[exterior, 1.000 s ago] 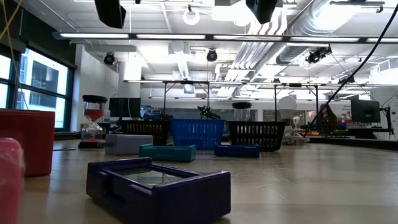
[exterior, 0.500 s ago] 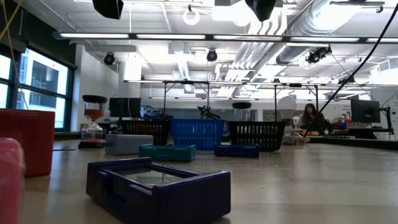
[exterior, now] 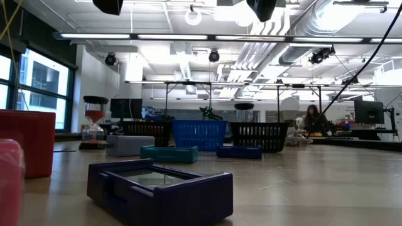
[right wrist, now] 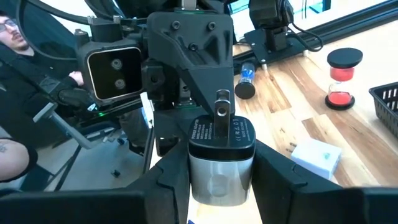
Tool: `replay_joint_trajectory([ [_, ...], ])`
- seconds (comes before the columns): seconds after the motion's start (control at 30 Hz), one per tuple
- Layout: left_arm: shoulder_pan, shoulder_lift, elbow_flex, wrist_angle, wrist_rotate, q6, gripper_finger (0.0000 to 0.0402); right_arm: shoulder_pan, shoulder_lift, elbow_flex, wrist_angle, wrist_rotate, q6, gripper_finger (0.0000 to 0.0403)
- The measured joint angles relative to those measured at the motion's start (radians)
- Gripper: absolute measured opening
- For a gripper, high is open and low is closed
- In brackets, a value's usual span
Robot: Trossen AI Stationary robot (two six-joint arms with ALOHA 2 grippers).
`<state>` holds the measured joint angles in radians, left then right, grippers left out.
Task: Pick & Place Office items
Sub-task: Put the white charger adapter into the left black bin
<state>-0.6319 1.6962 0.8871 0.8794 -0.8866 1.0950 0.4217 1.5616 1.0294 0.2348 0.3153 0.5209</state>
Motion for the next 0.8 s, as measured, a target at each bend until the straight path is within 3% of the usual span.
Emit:
replay_joint_trajectory([
  [0.33, 0.000, 0.000, 0.000, -0.002, 0.001, -0.079, 0.0168, 0.000, 0.000, 0.000, 0.001, -0.001, 0.002, 0.0119],
  [0.8, -0.006, 0.003, 0.000, 0.000, 0.013, 0.021, 0.0167, -0.005, 0.001, 0.000, 0.009, -0.006, 0.006, 0.0119],
])
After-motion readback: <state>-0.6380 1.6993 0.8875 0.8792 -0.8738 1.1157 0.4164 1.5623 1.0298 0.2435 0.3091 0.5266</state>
